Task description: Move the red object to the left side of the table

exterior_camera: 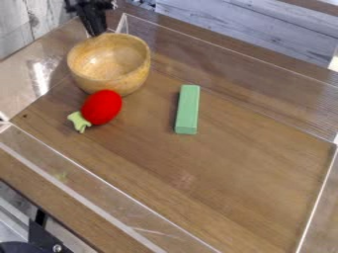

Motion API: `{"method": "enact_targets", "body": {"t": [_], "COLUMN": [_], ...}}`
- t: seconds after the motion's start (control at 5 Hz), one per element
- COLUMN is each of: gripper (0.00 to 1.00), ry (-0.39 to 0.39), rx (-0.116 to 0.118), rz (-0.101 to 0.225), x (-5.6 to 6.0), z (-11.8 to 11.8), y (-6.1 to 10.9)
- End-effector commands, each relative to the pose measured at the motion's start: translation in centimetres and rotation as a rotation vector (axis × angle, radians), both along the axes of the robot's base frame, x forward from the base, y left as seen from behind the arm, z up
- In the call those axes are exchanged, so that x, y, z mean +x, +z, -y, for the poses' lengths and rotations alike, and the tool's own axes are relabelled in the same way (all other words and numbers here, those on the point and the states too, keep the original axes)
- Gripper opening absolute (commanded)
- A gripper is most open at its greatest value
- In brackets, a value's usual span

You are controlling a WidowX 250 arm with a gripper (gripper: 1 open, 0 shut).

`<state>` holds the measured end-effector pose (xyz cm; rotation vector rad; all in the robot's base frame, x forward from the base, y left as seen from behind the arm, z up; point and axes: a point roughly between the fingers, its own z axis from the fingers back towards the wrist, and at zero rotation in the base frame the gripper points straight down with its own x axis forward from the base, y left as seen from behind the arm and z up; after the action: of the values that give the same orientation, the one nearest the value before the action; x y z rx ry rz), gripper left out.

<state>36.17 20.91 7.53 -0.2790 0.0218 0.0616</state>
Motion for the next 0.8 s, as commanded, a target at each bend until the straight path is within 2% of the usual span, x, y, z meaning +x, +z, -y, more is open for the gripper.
{"method": "enact_targets", "body": {"t": [0.0,0.4,0.6], "gripper": [0.00,0.00,0.00], "ry": [0.036,0.090,0.114], "rx": [0.033,0.029,0.014], "rz": [0.043,0.036,0.032], "x": [0.7,1.0,1.0], "z": [0.1,0.3,-0.1], "y": [1.6,0.2,-0.7]}}
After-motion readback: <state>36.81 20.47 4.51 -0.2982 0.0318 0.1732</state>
